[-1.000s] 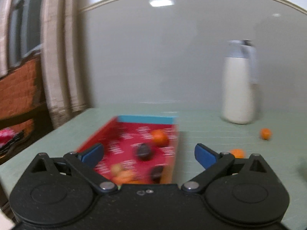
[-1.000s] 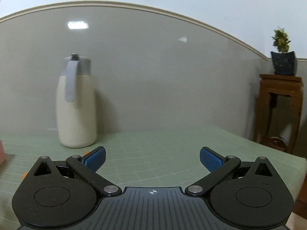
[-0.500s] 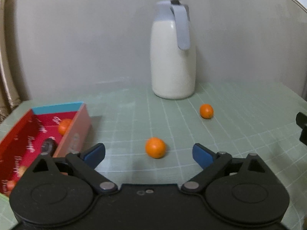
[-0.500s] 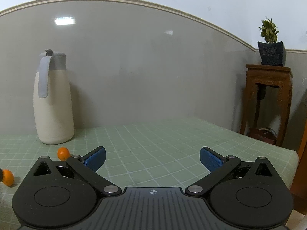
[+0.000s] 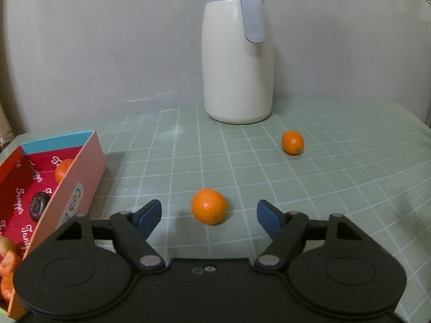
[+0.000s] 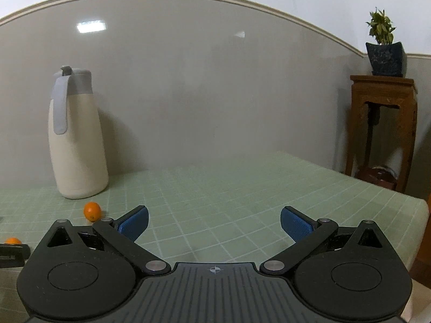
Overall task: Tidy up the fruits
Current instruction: 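Grasp the tangerine on the table with the left gripper, then carry the tangerine over the box and open the left gripper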
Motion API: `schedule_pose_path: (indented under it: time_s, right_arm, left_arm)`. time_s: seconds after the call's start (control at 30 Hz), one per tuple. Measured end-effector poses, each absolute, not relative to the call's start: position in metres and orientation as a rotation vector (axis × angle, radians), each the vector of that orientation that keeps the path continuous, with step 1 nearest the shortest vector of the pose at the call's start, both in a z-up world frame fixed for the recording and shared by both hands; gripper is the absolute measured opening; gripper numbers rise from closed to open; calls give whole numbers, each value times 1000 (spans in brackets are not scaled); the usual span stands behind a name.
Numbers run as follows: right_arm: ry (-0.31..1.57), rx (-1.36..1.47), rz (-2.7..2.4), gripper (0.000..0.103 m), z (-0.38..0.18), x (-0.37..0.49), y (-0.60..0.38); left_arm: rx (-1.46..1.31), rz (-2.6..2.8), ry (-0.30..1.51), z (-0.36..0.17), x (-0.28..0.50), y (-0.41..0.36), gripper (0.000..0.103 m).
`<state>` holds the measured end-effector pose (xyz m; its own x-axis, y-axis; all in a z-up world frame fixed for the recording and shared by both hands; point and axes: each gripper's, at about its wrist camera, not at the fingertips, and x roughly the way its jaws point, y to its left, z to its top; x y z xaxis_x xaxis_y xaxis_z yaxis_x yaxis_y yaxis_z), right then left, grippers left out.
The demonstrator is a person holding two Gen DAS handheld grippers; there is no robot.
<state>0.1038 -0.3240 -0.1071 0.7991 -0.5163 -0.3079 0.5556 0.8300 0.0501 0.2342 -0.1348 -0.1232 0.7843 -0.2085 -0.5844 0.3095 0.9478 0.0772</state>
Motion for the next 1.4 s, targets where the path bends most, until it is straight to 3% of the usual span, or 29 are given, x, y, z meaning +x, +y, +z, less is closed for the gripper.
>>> schedule_pose_path:
  time_s: [0.07,0.43,0.57,1.07,1.4]
  right_arm:
    - [291,135,-569,103,-107,105,-322]
    - [300,145,-534,103,-107,108,-320]
    - [296,151,-527,103,-106,108,-320]
    - [299,164,-498,103,-106,109,-320]
    - [300,140,-447,103,-108,114,-303]
  left_arm:
    - [167,-298,616,-125,237,-135,58]
    - [139,-320,649,-134,251,-136,37]
    - [125,-316,650,-135,254,-134,22]
    - [117,-288,581,-124,240,-124,22]
    - [90,-177,550,-100,228,-79,22]
